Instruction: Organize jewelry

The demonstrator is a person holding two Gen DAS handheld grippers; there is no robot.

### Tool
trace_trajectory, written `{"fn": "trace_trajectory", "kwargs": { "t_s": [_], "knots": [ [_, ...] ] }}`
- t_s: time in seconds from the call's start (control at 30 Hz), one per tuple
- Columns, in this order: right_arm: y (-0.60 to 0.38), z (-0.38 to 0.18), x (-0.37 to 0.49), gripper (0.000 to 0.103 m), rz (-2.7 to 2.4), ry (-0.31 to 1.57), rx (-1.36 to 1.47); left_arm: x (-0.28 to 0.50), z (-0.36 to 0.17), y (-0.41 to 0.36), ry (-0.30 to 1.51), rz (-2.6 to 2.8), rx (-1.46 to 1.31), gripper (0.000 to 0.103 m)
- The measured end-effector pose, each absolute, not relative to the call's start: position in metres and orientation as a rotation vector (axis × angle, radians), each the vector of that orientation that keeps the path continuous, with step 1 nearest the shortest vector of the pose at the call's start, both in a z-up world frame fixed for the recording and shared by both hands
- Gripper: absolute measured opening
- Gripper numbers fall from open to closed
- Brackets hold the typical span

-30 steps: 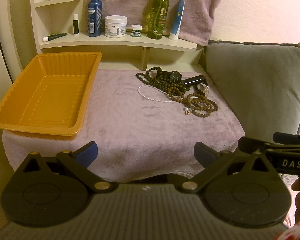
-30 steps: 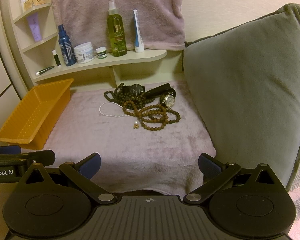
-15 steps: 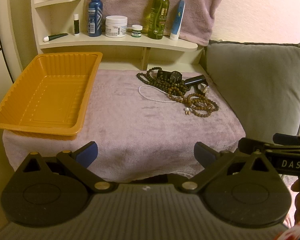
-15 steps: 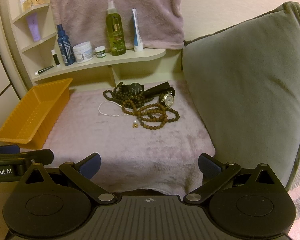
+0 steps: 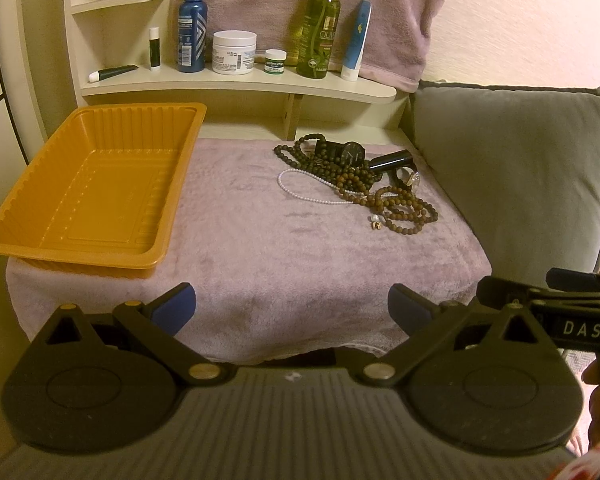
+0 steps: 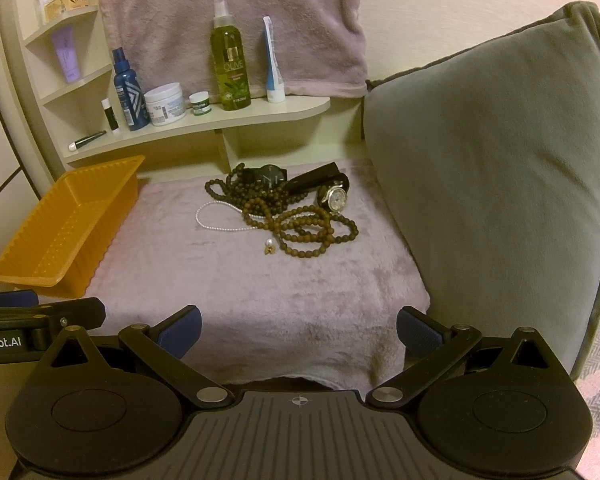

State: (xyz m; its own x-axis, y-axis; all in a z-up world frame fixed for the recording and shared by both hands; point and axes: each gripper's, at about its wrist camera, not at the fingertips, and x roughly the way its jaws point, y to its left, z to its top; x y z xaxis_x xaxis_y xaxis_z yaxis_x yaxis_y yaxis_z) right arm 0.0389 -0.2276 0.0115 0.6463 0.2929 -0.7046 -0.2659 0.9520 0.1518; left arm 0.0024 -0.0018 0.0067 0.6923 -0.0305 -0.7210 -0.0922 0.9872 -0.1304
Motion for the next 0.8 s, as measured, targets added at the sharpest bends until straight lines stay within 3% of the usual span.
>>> {"fn": "trace_trajectory", "kwargs": {
  "t_s": [0.8],
  "knots": [
    [-0.228, 0.013, 0.039, 0.103, 0.329, 0.767, 0.046, 0.001, 0.013, 0.016, 0.765, 0.056, -0.2, 0.101]
  ]
}}
